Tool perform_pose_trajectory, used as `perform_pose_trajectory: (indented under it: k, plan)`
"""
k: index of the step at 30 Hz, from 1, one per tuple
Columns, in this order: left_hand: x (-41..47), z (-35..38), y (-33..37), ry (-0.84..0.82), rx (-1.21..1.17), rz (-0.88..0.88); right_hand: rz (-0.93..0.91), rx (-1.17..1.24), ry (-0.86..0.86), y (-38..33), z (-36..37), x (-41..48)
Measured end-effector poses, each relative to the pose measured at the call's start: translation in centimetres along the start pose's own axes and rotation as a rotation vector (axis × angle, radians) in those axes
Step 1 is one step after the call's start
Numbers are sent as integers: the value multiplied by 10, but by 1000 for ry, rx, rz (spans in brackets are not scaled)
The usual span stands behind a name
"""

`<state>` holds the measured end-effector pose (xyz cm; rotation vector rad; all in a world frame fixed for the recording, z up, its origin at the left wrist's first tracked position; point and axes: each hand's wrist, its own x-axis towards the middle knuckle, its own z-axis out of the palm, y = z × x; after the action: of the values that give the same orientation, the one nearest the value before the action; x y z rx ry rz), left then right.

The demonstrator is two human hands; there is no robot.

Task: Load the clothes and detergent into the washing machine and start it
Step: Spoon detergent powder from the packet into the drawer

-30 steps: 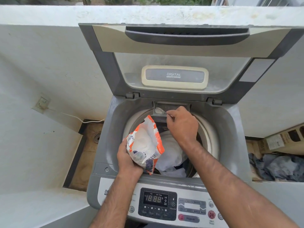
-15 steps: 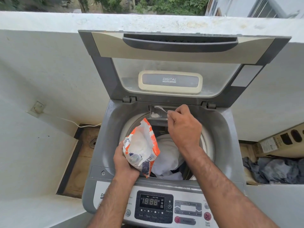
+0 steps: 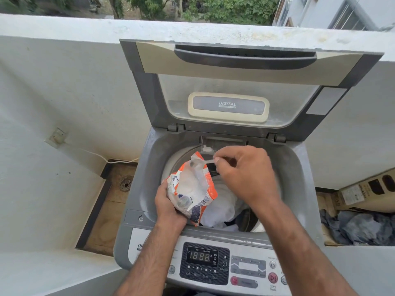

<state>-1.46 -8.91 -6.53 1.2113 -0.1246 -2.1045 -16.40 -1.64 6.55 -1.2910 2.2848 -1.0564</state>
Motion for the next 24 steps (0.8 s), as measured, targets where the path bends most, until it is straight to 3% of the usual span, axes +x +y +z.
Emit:
perform_pose_trajectory:
  k: [5, 12, 19, 24]
  plan:
    - [1, -3, 0, -5, -25, 24, -30, -329, -110, -14, 26, -13]
    - [1, -8, 0, -11, 3, 1, 22, -418, -155, -12, 47, -24]
    - [11, -13, -2, -24, -4, -6, 159, -305, -172, -6, 55, -21]
    - [15, -14, -3, -26, -17, 10, 289, -90, -105, 2, 46, -21]
